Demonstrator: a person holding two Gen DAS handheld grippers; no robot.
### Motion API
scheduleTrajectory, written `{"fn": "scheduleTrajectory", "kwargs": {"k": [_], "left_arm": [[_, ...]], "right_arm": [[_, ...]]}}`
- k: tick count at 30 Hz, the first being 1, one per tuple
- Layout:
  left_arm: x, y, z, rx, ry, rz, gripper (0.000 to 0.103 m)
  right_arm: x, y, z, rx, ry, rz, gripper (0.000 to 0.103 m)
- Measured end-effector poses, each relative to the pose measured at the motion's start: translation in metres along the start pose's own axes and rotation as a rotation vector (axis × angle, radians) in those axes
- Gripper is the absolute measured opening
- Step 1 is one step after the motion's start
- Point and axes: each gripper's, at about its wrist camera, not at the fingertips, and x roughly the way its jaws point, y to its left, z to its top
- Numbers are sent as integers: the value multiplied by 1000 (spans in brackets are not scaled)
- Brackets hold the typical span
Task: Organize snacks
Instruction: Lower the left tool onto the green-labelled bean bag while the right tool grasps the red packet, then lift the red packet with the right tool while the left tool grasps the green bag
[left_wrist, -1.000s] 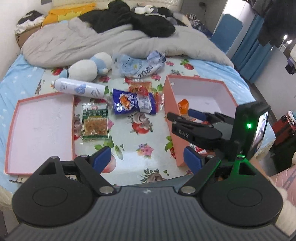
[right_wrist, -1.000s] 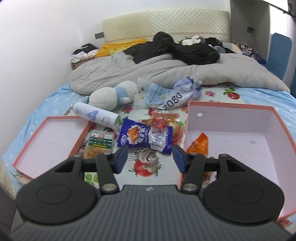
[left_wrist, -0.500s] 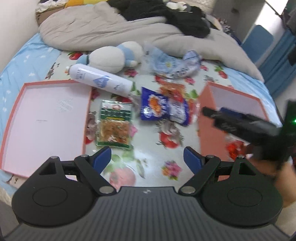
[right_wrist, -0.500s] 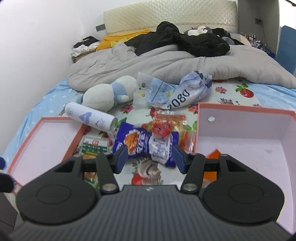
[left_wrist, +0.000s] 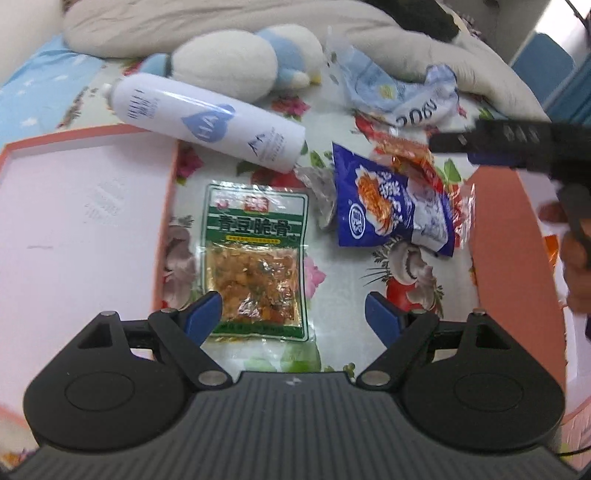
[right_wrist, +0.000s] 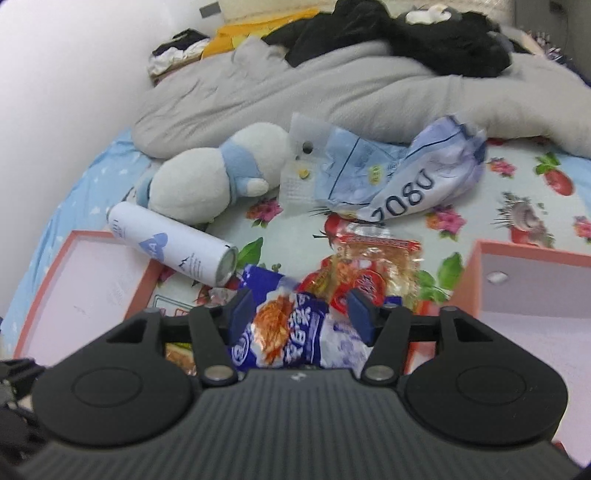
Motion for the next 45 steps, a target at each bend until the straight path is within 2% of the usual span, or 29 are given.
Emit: {"fn": "scheduleTrajectory", "kwargs": {"k": [1, 6, 7, 10, 14, 17, 20, 21, 22, 25, 28, 36, 45], "left_arm": [[5, 0, -1, 6, -1, 10, 87], [36, 4, -3, 71, -14, 61, 87], [40, 6, -4, 67, -11, 73, 87], [54, 16, -5, 44, 13, 33, 86], [73, 24, -13, 29, 74, 65, 85], [73, 18, -21, 86, 42, 90, 85], [72, 20, -23, 60, 23, 90, 82], [72, 21, -24, 57, 15, 91, 79], [71, 21, -24, 54, 7, 91, 77], [70, 22, -24, 44, -8, 93, 73], [66, 25, -26, 18, -17, 82, 68], [50, 27, -43, -38, 5, 29, 66], [15, 29, -70, -80, 12, -27, 65]], "right_arm": [[9, -2, 2, 1, 9, -17, 71], [50, -8, 8, -2, 50, -123, 71], [57, -10, 9, 2, 54, -127, 71], [73, -12, 12, -10, 81, -142, 71], [85, -20, 11, 33, 97, -160, 71], [89, -28, 9, 64, 109, -163, 70], [94, -35, 5, 105, 136, -133, 69], [94, -36, 3, 111, 133, -133, 65], [94, -36, 2, 114, 133, -129, 56], [90, -34, -1, 114, 123, -113, 54], [80, -29, -4, 87, 100, -119, 53], [36, -21, -14, 73, 43, -70, 53], [-15, -11, -53, 89, 15, -13, 53]]}}
